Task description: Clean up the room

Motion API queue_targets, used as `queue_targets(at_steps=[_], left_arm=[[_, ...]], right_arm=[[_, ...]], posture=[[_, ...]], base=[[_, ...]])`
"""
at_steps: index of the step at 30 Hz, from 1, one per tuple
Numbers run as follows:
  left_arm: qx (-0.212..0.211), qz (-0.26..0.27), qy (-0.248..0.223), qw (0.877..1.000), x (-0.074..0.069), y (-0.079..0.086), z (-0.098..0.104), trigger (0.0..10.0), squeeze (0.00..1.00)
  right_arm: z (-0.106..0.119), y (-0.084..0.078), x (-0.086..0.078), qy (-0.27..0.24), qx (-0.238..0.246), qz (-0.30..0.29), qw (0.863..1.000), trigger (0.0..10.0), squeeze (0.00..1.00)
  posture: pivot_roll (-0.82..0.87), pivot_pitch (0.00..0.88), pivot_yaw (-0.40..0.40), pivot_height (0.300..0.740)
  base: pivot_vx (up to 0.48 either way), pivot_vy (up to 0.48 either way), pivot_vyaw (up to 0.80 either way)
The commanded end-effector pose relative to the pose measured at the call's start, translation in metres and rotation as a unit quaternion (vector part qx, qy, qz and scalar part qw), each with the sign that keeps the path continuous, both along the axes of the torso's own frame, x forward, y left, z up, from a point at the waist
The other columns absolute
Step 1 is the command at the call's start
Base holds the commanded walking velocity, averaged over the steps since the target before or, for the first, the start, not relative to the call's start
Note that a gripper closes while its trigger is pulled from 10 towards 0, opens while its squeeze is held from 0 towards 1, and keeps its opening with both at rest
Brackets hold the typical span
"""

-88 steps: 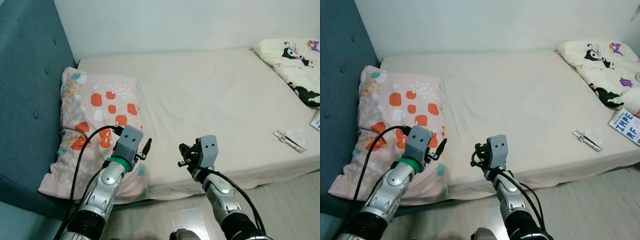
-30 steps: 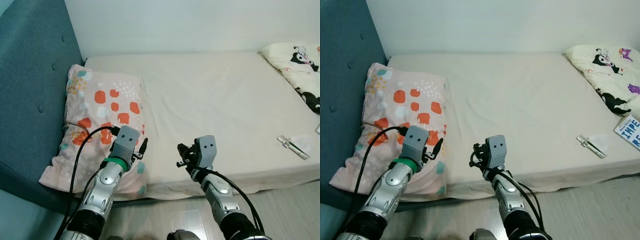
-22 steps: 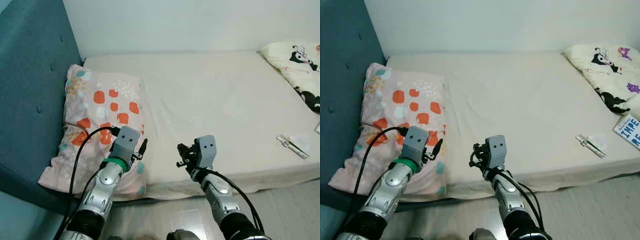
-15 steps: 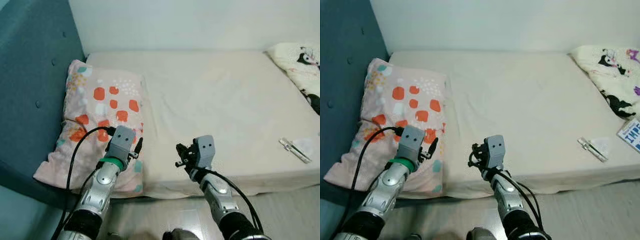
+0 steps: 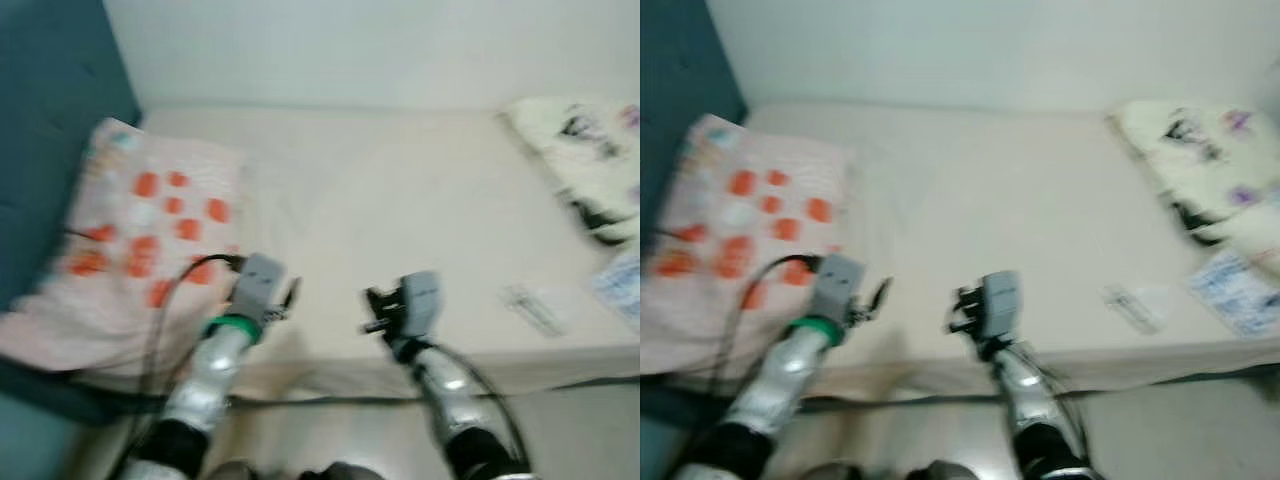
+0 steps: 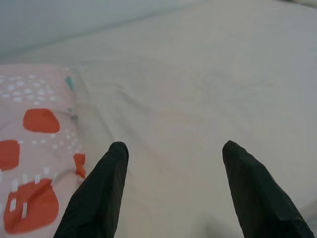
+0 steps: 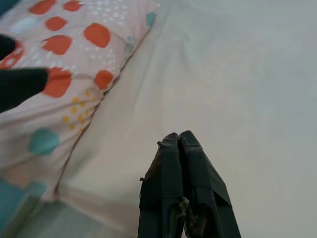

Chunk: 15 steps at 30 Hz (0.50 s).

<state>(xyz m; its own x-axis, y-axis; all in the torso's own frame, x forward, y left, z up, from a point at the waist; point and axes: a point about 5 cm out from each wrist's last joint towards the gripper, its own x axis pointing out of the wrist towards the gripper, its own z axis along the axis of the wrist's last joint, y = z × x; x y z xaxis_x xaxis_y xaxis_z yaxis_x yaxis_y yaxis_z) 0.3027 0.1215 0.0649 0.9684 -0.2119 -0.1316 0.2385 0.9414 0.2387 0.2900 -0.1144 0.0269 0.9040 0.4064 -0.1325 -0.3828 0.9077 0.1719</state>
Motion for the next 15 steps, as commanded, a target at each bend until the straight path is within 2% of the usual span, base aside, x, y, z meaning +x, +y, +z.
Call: queue_targets(at_steps=[1, 15], left_arm=[[0.002, -0.004, 0.011, 1.000, -0.0033, -0.0039, -0.0059, 10.0, 0.00], [0.005, -0.003, 0.013, 1.000, -0.0035, -0.0027, -0.0068, 10.0, 0.00]], right_arm=[[-0.0034, -0.0083, -0.0020, 0.007, -0.009, -0.008, 1.000, 10.0, 0.00], [-0.0043, -0.0067, -0.0031, 0.008, -0.006, -0.007, 1.000, 10.0, 0.00]], posture=[[0.04, 0.000, -0.019, 0.740], [0.04, 0.000, -0.016, 0.740]], base=[[0.000, -0.465, 0.00], [0.000, -0.428, 0.00]])
